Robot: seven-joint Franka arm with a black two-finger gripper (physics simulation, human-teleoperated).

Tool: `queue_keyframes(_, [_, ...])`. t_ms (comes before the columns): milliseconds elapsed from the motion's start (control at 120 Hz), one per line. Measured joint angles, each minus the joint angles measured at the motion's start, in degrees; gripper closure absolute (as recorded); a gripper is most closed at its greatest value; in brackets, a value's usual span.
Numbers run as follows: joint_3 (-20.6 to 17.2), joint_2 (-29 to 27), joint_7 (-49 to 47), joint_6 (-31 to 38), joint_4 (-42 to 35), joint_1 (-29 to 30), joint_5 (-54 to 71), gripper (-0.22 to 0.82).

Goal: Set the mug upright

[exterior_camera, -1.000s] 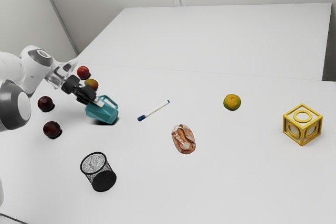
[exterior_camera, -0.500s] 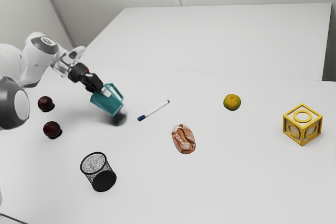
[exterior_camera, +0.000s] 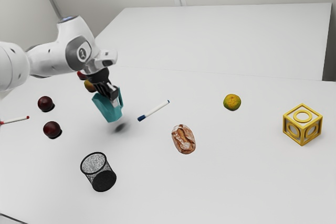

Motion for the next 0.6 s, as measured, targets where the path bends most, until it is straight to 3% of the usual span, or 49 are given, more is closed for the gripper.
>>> queue_keyframes(242, [1.8, -2.77, -14.67, 3.96, -5.87, -4.65, 6.97, 0.78])
queue_keyframes(600, [2.45, -2.94, -32.57, 6.21, -8.77, -7.69, 8.87, 0.78])
